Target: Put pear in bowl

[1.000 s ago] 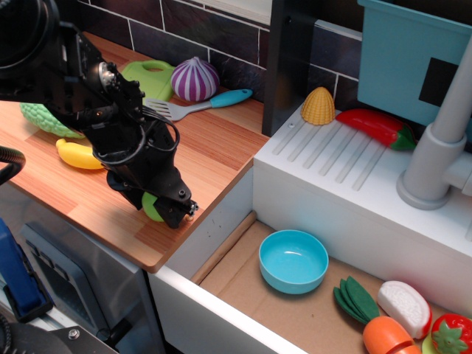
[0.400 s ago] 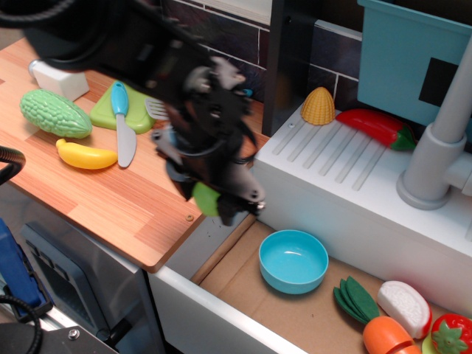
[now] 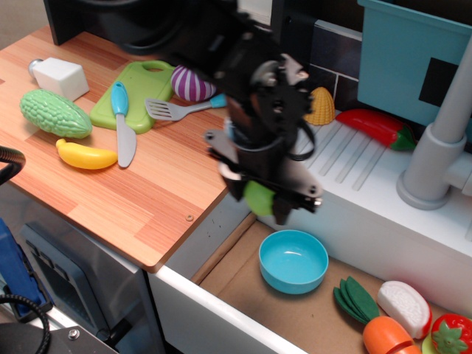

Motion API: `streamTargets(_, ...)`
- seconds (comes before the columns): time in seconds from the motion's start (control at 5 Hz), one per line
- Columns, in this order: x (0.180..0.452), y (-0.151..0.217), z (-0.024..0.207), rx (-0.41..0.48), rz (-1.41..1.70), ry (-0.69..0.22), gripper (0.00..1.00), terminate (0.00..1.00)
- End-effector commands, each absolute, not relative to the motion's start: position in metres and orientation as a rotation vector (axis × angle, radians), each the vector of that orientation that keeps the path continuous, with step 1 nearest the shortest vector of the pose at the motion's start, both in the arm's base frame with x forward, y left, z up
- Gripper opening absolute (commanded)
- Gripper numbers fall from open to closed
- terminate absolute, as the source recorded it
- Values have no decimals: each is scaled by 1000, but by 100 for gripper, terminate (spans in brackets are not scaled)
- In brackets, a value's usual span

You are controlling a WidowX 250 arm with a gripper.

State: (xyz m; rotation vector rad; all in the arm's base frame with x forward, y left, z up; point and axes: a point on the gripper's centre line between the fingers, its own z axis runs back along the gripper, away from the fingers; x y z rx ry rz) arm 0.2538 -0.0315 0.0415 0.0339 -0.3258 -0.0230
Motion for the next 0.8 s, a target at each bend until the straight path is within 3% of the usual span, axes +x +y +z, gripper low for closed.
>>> streamTargets(0.0, 277, -40, 42, -48, -75, -364, 100, 0)
streamTargets(0.2, 281, -41, 41, -89, -72, -381, 100, 0)
streamTargets(0.6, 281, -41, 41, -89, -72, -381, 100, 0)
